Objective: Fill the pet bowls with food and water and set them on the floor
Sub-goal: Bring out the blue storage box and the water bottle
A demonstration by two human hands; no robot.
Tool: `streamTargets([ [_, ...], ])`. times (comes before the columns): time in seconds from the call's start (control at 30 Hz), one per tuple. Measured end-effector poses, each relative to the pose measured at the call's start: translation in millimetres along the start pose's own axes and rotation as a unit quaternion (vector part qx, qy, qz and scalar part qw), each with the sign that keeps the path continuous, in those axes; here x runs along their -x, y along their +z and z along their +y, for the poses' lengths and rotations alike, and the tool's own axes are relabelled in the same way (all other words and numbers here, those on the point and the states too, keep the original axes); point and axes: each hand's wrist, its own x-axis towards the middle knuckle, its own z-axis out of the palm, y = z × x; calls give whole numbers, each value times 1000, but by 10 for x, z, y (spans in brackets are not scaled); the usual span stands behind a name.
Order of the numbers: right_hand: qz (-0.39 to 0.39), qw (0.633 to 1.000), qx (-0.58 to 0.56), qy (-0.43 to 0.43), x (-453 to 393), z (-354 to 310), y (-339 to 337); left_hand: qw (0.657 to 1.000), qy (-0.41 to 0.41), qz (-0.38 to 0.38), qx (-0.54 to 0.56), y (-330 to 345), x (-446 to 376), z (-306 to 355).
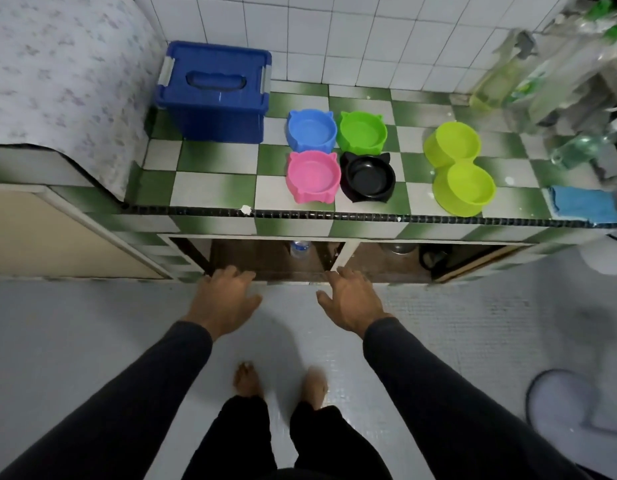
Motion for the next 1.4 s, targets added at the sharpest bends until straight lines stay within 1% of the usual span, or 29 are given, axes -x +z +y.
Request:
streamTargets([
  [0.1, -2, 1000, -14, -2, -4, 195, 165, 1000, -6, -19, 16, 240, -43, 149],
  [0.33, -57, 996, -60, 26, -191, 556, 685, 996, -7, -92, 20, 794, -274, 232],
  [0.5, -95, 991, -83, 40, -558, 715, 1214, 994, -3, -111, 18, 1338, -677, 135],
  [0.63, -106, 987, -111, 50, -987, 826, 1719, 993, -6, -112, 44, 1878, -1107, 11],
  [0.87, -97, 977, -173, 74, -1712, 1089, 2652, 991, -5, -91, 101, 2879, -1845, -254],
  [0.97, -78, 975, -191, 83, -2024, 1221, 3032, 991, -5, -61, 123, 3304, -2122, -379],
  [1.1, -35, 972, -218, 76, -2433, 1344, 3476, 993, -4, -24, 112, 3838, -2497, -498],
  [1.2, -2, 970, -234, 63, -2732, 1374, 3705, 993, 12, 6, 118, 4153, -2776, -544],
  [1.4, 65, 948, -308, 49, -3278, 1396, 3889, 976, 36, 73, 200, 4532, -3248, -621],
])
